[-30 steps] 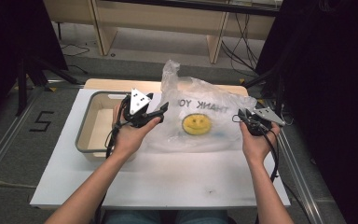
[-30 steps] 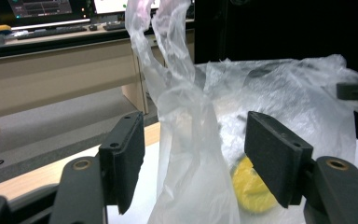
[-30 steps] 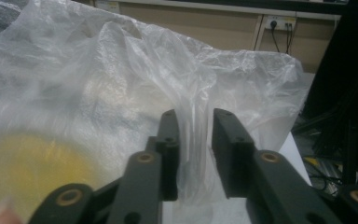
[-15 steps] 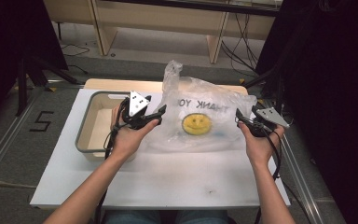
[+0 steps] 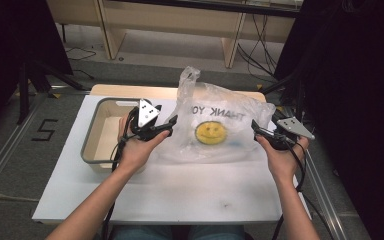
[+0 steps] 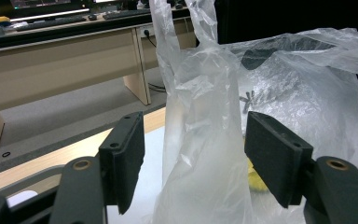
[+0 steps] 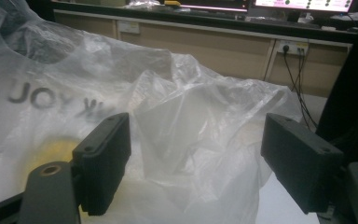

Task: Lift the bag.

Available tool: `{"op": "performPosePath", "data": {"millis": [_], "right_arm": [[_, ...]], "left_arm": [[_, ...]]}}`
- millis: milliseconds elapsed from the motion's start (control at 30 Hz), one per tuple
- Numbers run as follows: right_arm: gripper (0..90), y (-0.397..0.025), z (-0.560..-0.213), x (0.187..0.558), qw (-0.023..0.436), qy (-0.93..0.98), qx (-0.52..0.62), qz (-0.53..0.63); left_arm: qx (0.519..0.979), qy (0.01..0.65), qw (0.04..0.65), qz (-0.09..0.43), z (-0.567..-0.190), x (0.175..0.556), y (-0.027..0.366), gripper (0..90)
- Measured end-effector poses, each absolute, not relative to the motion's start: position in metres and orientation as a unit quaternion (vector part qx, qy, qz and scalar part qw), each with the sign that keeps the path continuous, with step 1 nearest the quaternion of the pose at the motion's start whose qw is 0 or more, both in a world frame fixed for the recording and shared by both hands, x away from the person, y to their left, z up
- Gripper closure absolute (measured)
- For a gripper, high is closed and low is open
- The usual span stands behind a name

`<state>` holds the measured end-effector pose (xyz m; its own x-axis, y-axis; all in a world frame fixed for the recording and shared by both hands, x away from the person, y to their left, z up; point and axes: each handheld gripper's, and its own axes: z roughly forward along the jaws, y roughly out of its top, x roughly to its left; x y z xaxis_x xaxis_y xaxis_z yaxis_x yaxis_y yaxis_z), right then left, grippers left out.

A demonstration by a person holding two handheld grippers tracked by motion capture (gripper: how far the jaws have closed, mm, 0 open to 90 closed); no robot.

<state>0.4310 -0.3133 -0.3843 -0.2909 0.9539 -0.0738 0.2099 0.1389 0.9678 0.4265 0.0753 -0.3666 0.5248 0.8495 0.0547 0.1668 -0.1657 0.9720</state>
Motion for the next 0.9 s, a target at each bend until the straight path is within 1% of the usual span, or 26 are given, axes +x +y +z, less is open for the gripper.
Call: {"op": "performPosePath", "data": {"millis": [267,533,900], "right_arm": [[24.7,-0.315,-0.390,0.424,0.366,0.658,0.452,0.478],[26.3,-0.319,-0.397,0.416,0.344,0.673,0.452,0.473],[27.3,-0.326,-0.405,0.397,0.312,0.696,0.446,0.468]], "left_arm": [[0.696,0.368,0.529,0.318,-0.369,0.424,0.078,37.5],[0.706,0.369,0.521,0.307,-0.374,0.418,0.082,36.5],[0.728,0.359,0.508,0.287,-0.384,0.399,0.091,35.3]]}}
